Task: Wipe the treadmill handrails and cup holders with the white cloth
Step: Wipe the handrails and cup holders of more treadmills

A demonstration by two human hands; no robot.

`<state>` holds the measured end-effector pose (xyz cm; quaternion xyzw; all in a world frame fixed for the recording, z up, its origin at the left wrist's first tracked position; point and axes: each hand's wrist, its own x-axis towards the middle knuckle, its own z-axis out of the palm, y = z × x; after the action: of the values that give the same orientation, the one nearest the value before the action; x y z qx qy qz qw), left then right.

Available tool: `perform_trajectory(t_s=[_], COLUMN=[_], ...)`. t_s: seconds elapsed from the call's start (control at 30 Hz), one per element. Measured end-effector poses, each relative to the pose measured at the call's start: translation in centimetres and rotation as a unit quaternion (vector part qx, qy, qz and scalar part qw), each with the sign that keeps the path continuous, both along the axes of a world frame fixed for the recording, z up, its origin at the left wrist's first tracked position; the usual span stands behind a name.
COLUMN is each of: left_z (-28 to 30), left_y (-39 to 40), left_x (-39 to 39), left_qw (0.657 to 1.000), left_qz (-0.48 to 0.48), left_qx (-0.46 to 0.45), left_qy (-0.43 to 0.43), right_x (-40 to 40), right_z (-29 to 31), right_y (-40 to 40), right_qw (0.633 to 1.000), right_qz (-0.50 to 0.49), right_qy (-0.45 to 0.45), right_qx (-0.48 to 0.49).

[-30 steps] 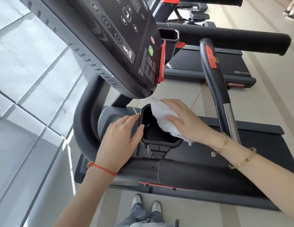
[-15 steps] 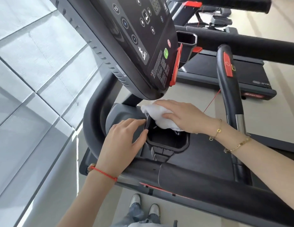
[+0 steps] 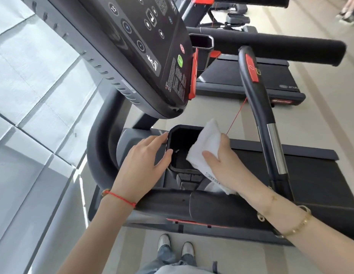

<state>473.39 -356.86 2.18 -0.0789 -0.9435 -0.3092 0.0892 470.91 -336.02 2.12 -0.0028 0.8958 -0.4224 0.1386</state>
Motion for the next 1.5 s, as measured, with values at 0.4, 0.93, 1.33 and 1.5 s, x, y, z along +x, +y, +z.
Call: perform_trajectory(t_s=[0.4, 0.93, 1.33, 1.5], left_z=[-0.6, 0.0, 0.0, -0.1], left_y=[-0.3, -1.8, -2.7, -3.2], left_x=[0.0, 2.5, 2.7, 2.9], left_qw=[1.000, 0.999, 0.999, 0.999], left_qz=[-0.020, -0.029, -0.025, -0.017], left_qx=[0.006, 0.018, 0.005, 0.010], left_qy=[0.004, 0.021, 0.027, 0.033], right_x=[3.5, 3.3, 4.4, 4.6], right_z=[1.8, 3.1, 2.4, 1.0], right_y=[1.1, -3.1, -3.1, -8.4], right_qw=[0.999, 0.917, 0.914, 0.920], right_qz=[-0.023, 0.286, 0.214, 0.069], right_qy=[-0.037, 0.116, 0.188, 0.225], right_qx=[-0.023, 0.253, 0.288, 0.313])
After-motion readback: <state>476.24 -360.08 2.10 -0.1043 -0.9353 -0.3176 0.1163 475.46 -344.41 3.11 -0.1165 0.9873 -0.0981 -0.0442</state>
